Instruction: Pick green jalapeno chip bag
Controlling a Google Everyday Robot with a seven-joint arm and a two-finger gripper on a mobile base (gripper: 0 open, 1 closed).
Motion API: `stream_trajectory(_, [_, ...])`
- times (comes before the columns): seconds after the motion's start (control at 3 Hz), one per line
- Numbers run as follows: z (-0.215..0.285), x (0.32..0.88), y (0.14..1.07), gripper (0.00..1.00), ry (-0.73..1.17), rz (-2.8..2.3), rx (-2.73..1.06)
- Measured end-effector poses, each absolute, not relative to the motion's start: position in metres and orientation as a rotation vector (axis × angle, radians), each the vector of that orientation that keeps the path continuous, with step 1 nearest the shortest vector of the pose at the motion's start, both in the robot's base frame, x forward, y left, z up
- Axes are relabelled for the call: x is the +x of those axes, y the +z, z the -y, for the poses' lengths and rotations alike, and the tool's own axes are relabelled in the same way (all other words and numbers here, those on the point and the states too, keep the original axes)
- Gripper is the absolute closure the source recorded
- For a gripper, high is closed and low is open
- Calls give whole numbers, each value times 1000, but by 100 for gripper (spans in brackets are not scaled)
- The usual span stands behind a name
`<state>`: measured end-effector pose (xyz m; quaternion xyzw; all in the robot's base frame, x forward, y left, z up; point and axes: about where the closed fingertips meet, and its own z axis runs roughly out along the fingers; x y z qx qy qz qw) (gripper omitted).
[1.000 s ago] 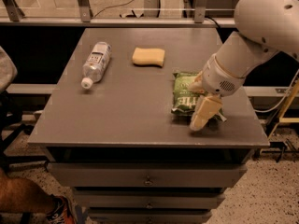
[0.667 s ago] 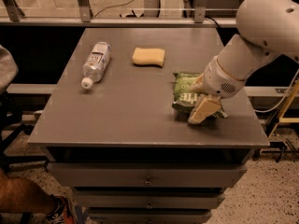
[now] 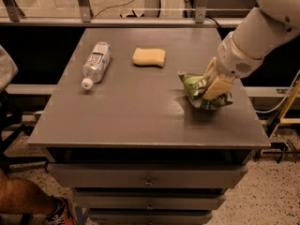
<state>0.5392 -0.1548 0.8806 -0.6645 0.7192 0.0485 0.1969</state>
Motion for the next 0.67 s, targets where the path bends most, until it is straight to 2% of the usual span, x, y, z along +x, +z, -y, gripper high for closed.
stream_trajectory(0.33, [160, 556, 916, 100, 15, -1945, -1869])
stream_trajectory(0.67, [163, 567, 942, 100, -67, -1891, -1870])
